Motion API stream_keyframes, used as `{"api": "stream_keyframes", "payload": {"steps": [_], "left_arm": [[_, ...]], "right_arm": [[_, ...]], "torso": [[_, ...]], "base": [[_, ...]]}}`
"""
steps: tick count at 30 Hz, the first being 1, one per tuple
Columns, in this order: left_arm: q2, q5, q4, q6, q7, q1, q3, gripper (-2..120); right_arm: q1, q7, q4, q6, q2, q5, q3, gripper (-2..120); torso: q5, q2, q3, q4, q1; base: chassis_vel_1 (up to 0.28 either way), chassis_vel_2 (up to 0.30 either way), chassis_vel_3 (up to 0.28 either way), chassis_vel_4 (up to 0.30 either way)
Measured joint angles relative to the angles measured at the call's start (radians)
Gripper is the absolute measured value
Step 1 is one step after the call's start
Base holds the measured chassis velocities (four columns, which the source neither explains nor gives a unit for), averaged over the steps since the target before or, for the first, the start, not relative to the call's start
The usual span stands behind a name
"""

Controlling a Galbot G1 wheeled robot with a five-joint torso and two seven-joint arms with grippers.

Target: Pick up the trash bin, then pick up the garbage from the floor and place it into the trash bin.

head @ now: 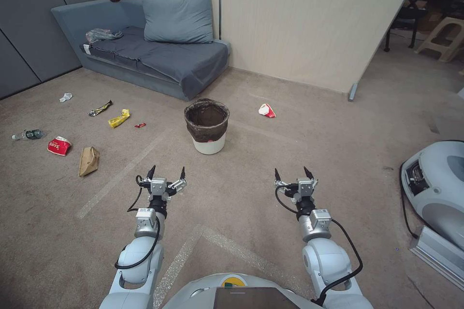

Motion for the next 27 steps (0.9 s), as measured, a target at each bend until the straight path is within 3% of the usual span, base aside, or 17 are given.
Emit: {"api": "stream_keyframes", "payload": {"steps": [27], "left_arm": [[0.0, 0.0, 0.0, 0.0, 0.0, 0.0, 0.0, 100]], "right_arm": [[0.0, 0.0, 0.0, 0.0, 0.0, 0.0, 0.0, 100]], "torso": [[0.0, 0.0, 0.0, 0.0, 0.0]], "base": [[0.0, 0.0, 0.0, 0.0]]}}
